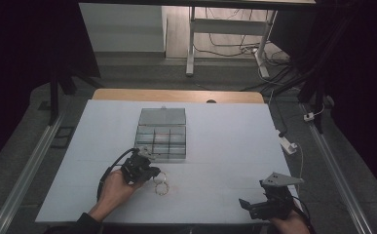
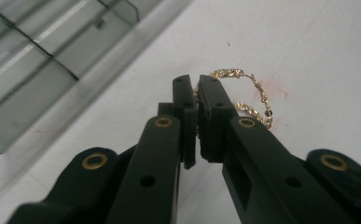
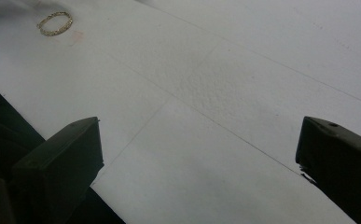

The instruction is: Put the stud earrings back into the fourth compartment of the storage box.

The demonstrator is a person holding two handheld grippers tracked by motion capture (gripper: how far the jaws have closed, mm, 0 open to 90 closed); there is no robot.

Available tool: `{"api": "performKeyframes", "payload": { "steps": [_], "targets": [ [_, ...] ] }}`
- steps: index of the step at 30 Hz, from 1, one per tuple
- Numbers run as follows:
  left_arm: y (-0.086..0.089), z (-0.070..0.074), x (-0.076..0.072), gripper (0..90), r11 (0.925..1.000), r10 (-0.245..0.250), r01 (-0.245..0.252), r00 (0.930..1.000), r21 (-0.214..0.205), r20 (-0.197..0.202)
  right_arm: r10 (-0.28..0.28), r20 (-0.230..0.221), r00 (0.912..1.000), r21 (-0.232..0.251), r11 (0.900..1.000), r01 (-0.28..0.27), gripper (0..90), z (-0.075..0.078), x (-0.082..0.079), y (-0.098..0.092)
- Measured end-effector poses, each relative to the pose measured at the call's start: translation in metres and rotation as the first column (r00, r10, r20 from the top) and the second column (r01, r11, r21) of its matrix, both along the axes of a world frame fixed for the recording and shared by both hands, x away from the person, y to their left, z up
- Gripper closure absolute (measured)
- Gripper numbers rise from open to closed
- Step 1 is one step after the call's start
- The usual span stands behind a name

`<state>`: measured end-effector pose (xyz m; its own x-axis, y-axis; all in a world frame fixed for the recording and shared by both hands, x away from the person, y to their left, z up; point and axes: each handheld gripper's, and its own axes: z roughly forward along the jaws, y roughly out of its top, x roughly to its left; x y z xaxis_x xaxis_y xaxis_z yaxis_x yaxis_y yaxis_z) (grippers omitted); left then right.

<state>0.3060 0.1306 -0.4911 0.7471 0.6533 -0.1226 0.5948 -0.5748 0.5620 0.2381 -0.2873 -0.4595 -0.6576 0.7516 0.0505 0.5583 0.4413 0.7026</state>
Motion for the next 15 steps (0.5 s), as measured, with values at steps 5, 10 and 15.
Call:
{"api": "performKeyframes", "payload": {
  "steps": [5,10,15],
  "targets": [
    [0.009,0.009,0.005,85.7,0.9986,0.041,-0.040,0.9991,-0.035,0.015,-0.001,0.000,1.0000,0.004,1.0000,0.001,1.0,0.000,0.000,0.000],
    [0.019,0.015,0.014,85.7,0.9959,0.076,-0.075,0.9968,-0.051,0.025,0.000,-0.001,1.0000,0.003,1.0000,0.000,1.0,0.000,0.000,0.000],
    [0.029,0.020,0.022,85.7,0.9919,0.114,-0.112,0.9929,-0.061,0.033,0.000,-0.001,1.0000,0.003,1.0000,0.000,1.0,0.000,0.000,0.000]
  ]
}}
